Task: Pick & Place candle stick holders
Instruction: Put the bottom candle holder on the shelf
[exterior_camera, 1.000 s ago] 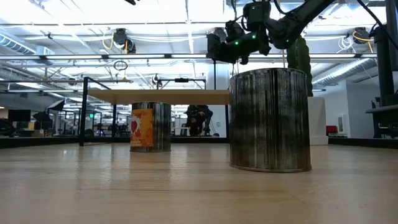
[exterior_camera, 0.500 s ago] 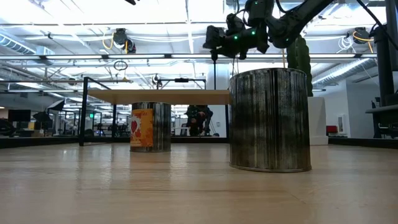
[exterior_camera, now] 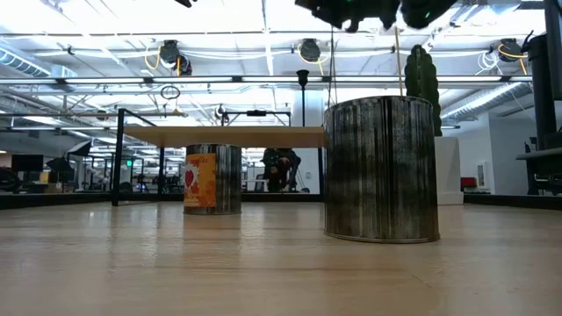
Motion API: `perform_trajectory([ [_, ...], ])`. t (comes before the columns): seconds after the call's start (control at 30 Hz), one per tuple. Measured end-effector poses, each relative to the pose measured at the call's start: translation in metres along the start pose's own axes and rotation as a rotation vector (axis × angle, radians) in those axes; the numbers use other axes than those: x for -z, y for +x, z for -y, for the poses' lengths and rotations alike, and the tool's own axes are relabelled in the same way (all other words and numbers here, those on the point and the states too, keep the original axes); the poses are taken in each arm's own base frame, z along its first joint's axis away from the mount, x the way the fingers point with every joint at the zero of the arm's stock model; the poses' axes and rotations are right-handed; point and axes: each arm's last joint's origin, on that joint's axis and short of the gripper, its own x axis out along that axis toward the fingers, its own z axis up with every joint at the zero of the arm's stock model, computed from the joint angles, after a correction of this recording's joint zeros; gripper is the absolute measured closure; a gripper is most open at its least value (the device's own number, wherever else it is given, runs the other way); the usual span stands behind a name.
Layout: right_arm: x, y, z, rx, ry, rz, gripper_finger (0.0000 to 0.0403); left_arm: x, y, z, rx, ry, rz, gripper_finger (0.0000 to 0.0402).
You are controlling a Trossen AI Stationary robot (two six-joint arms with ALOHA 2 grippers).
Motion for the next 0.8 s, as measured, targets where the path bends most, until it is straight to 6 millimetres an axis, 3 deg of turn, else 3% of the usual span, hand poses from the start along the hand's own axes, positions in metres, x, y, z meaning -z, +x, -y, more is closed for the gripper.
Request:
perform_trajectory([
  [0.3,-0.028,-0.02,-0.015,-0.081,-0.004,-0.059,0.0128,-0.001,0.002,0.001,0.003,0.043,0.009,0.0314],
  [0.8,-0.045,-0.044,-0.031,-0.185,-0.011,-0.172,0.0129,-0.001,0.003,0.002,0.015,0.052,-0.005,0.0314],
])
